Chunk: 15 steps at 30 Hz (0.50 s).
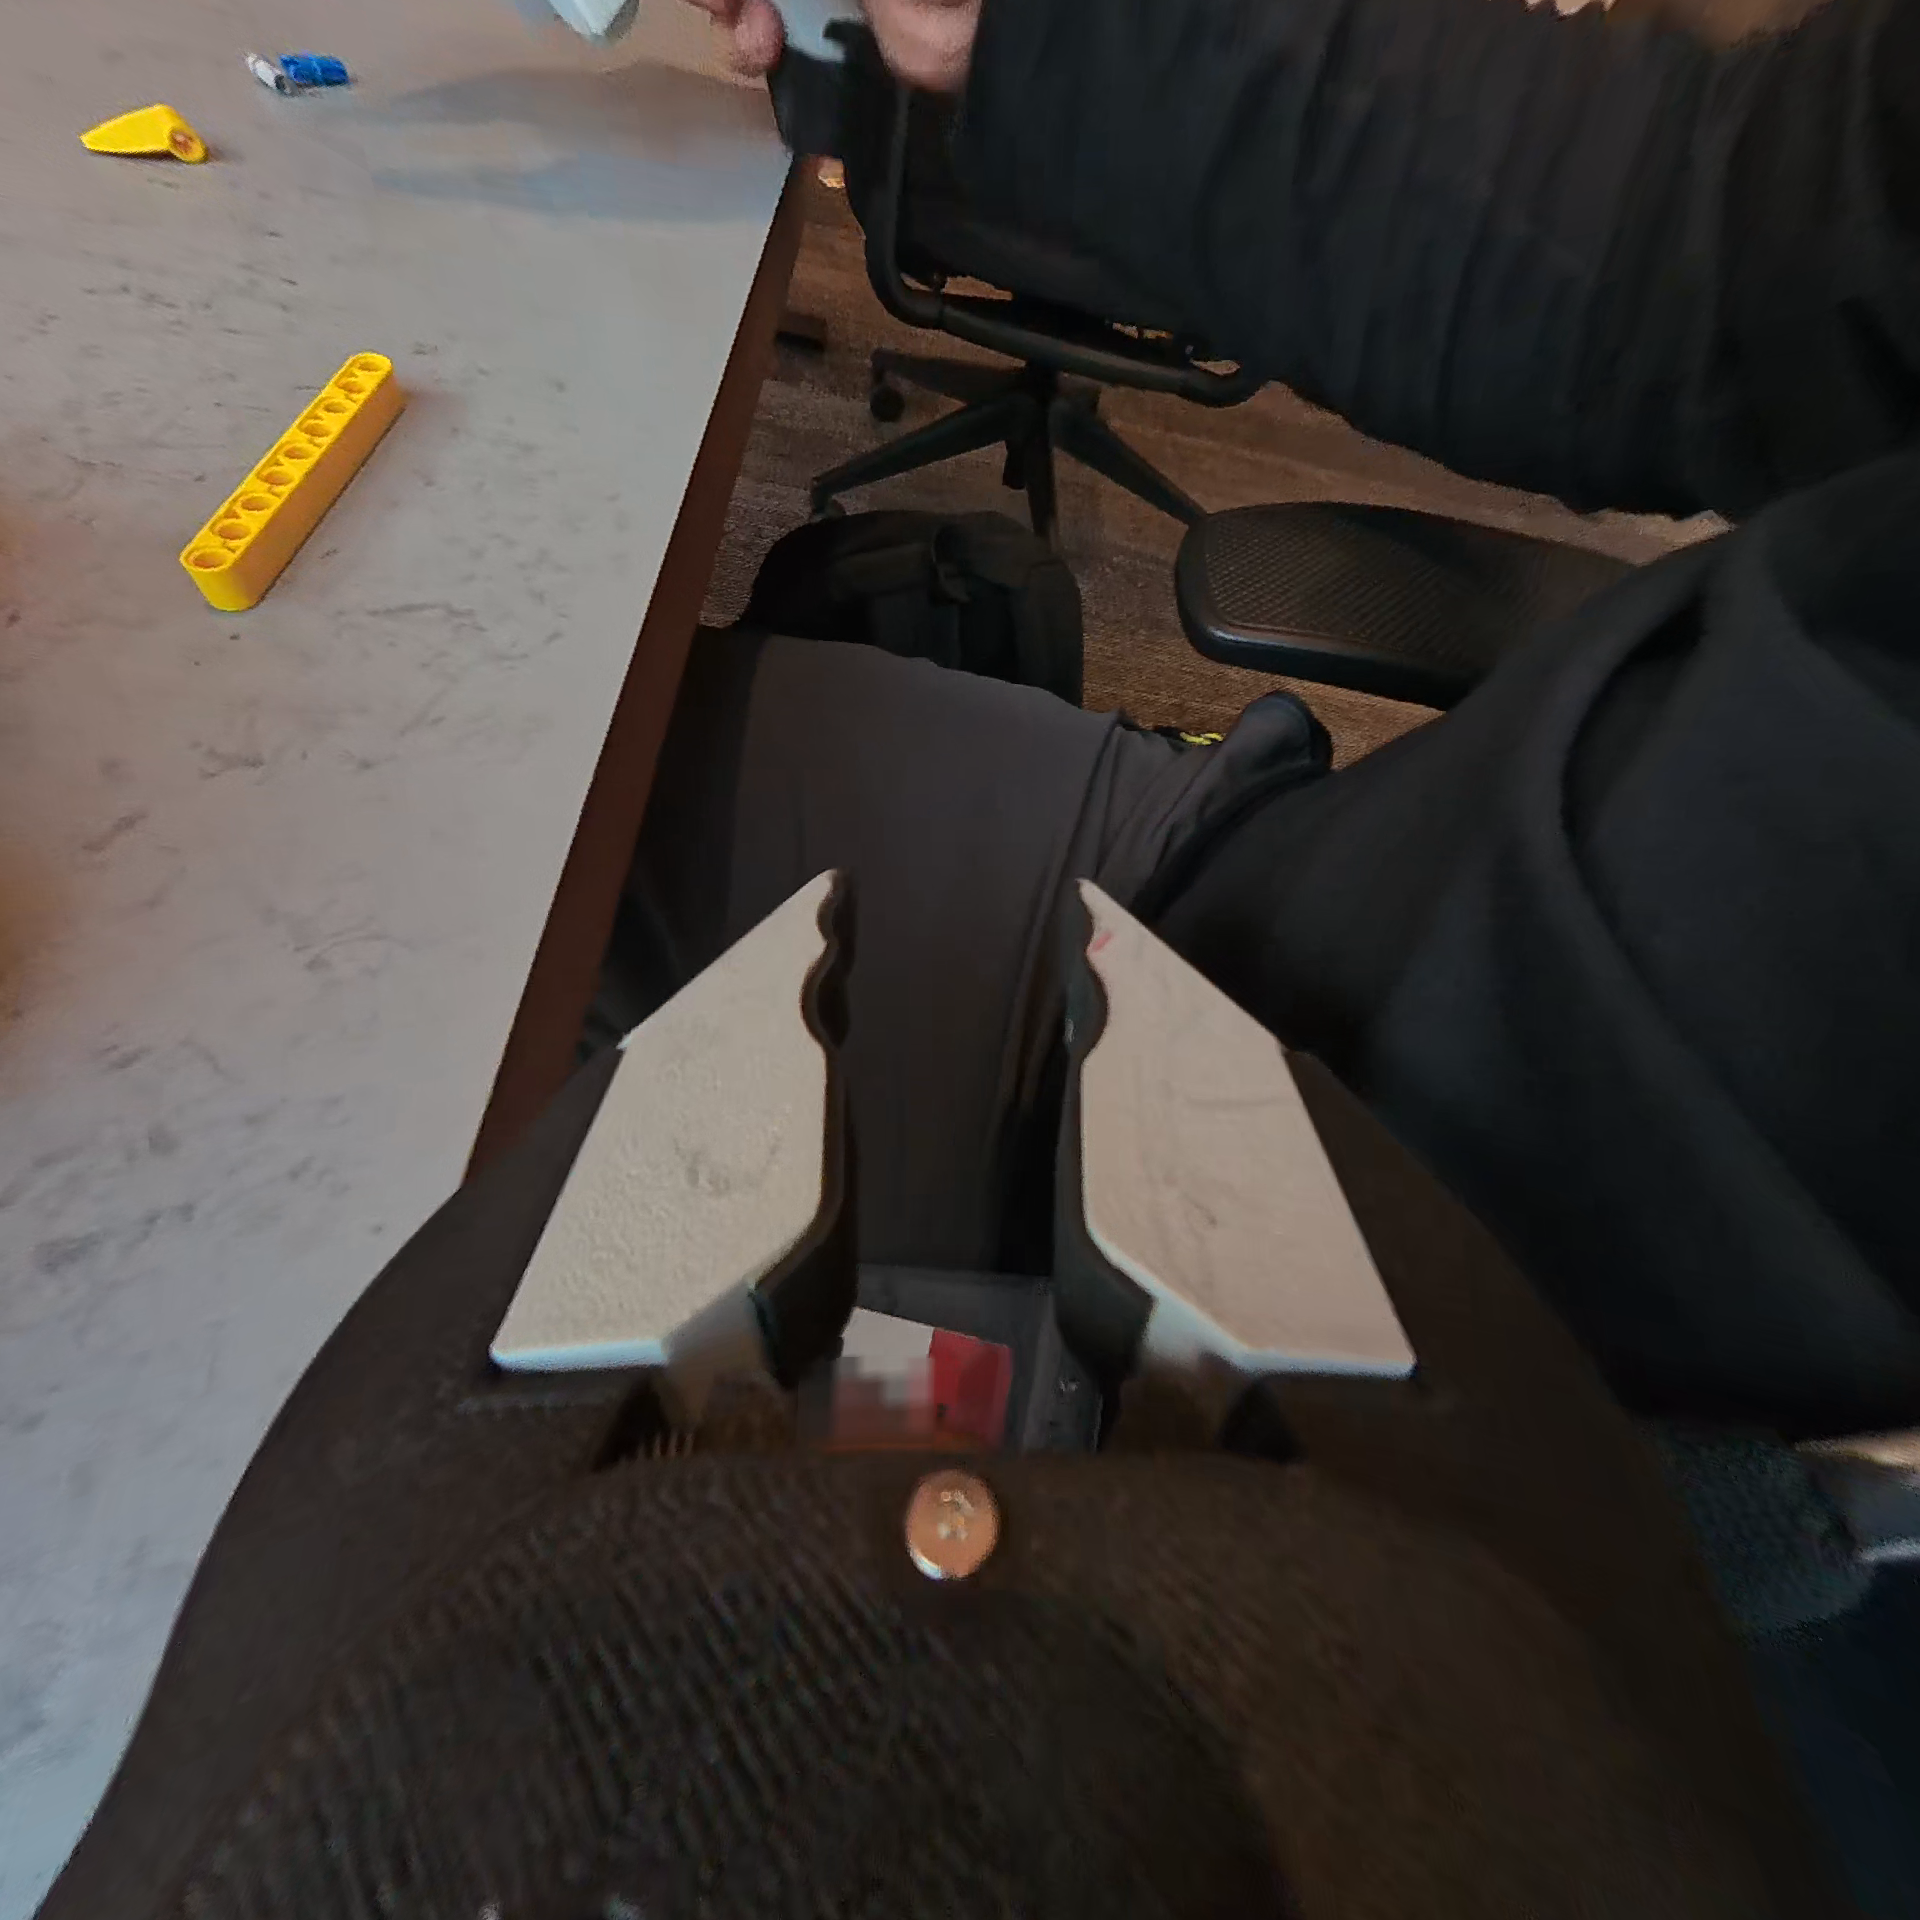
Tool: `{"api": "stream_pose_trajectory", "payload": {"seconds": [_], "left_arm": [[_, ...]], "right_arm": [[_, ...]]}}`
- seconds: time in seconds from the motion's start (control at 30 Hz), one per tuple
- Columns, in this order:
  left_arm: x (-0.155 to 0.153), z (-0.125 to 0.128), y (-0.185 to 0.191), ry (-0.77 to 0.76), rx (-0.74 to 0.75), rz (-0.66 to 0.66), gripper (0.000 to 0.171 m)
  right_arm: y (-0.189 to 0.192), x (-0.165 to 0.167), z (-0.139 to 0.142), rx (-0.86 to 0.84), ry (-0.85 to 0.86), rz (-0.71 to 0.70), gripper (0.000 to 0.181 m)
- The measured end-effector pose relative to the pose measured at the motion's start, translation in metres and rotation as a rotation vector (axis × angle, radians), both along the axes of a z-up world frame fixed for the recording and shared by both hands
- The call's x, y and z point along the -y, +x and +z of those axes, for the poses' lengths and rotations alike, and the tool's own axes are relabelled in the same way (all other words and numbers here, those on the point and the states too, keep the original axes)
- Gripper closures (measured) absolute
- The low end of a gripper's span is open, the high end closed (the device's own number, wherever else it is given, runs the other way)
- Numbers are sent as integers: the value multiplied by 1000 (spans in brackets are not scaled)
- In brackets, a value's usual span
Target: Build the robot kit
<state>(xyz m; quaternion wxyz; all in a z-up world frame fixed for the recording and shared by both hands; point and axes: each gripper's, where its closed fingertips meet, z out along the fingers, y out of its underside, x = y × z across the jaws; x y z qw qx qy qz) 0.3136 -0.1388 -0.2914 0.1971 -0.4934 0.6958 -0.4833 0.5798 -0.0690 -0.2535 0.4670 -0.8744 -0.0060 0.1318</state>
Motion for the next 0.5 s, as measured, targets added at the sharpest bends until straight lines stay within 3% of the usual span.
{"api": "stream_pose_trajectory", "payload": {"seconds": [0.33, 0.5], "left_arm": [[0, 0, 3, 4, -10, 14, 134], [2, -5, 2, 17, -21, 10, 134]], "right_arm": [[34, 5, -13, 231, -144, -32, 164], [34, 9, -13, 183, -130, -33, 161]]}}
